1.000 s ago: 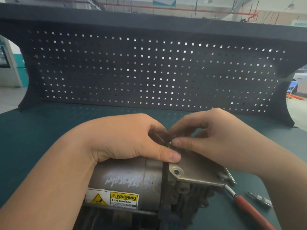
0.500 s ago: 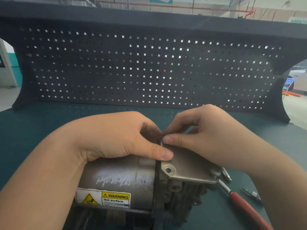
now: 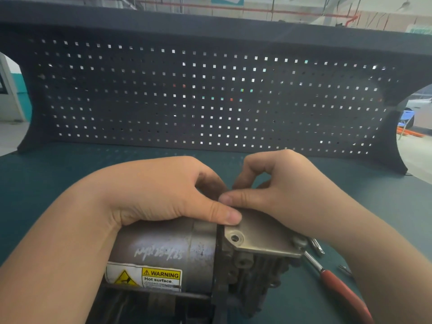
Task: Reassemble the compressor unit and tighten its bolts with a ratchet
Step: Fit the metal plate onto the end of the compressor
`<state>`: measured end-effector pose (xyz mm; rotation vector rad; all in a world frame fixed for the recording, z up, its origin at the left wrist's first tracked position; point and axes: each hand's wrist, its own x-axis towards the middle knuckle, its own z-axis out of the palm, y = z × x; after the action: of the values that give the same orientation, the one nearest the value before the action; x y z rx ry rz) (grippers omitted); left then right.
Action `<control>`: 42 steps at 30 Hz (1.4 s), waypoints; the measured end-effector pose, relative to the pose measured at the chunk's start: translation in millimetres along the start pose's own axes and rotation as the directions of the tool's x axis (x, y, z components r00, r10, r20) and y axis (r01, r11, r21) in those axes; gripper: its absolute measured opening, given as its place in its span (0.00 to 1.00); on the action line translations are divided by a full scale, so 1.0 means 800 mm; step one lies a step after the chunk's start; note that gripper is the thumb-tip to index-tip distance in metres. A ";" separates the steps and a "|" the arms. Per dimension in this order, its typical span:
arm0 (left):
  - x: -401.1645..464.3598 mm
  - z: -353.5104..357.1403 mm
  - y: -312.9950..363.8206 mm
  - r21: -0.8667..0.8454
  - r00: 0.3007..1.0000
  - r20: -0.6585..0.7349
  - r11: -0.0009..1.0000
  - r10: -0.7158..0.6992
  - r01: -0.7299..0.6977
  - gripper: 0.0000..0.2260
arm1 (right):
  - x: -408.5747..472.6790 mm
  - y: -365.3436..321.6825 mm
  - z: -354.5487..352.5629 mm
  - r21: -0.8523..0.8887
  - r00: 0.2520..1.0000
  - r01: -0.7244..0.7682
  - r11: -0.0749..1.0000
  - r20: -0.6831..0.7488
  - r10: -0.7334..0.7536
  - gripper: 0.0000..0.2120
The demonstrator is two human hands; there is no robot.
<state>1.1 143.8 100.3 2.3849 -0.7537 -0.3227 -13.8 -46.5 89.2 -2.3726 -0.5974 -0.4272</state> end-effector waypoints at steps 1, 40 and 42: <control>0.000 0.000 -0.001 0.006 1.000 0.000 1.000 0.004 -0.004 0.20 | 0.000 0.000 -0.002 0.032 1.000 0.009 0.999 0.007 -0.009 0.19; -0.002 0.007 0.000 -0.707 0.944 -0.236 0.707 -0.232 -0.004 0.43 | -0.002 0.000 -0.026 0.210 0.979 0.034 0.977 -0.205 0.010 0.26; 0.002 0.001 0.009 -0.876 0.927 -0.261 0.469 -0.271 -0.110 0.44 | -0.005 -0.006 -0.025 0.234 0.974 0.082 0.969 -0.225 -0.029 0.17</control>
<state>-1.6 137.7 104.1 1.3768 -0.1644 -0.2080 -22.4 -57.3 104.7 -2.0475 -0.5788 -0.5980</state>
